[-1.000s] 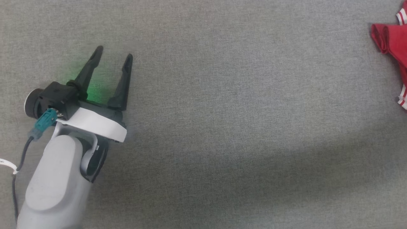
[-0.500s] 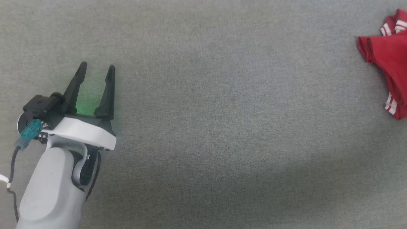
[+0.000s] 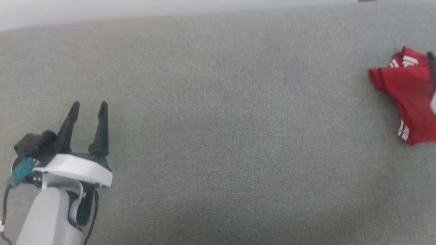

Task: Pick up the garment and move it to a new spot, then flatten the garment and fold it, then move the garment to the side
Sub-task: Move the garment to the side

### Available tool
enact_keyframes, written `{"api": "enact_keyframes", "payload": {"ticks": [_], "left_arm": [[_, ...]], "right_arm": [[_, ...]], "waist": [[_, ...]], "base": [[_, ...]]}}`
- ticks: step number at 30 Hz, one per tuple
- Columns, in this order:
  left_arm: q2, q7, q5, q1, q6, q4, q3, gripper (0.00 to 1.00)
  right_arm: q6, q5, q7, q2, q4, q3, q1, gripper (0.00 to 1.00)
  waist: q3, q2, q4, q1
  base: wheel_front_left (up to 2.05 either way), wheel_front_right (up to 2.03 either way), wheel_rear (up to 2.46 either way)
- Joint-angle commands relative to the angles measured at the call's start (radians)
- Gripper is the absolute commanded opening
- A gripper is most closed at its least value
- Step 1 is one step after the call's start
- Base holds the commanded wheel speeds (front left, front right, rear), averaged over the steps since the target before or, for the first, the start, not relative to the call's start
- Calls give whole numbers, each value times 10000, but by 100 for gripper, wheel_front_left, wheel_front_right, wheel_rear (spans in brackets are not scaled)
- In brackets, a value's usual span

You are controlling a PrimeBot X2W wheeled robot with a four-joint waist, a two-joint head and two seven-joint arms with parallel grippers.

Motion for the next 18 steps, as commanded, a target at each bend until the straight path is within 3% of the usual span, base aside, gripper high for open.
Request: {"api": "enact_keyframes", "payload": {"ticks": [1, 11, 18], "left_arm": [[0, -36, -55, 282, -19, -58, -3, 100], [173, -36, -285, 1556, -19, -36, 541, 100], [193, -36, -229, 2475, -19, -131, 1140, 100]], "right_arm": [[-3, 144, -223, 160, -116, 123, 328, 100], [-3, 215, -1656, 1052, -633, 662, 1788, 100], [-3, -56, -2391, 1439, -1067, 440, 2839, 100]], "waist": [[-539, 0, 201, 0], [-1783, 0, 540, 0], [-2450, 0, 648, 0]], "base": [[0, 0, 0], [0, 0, 0], [0, 0, 0]]}}
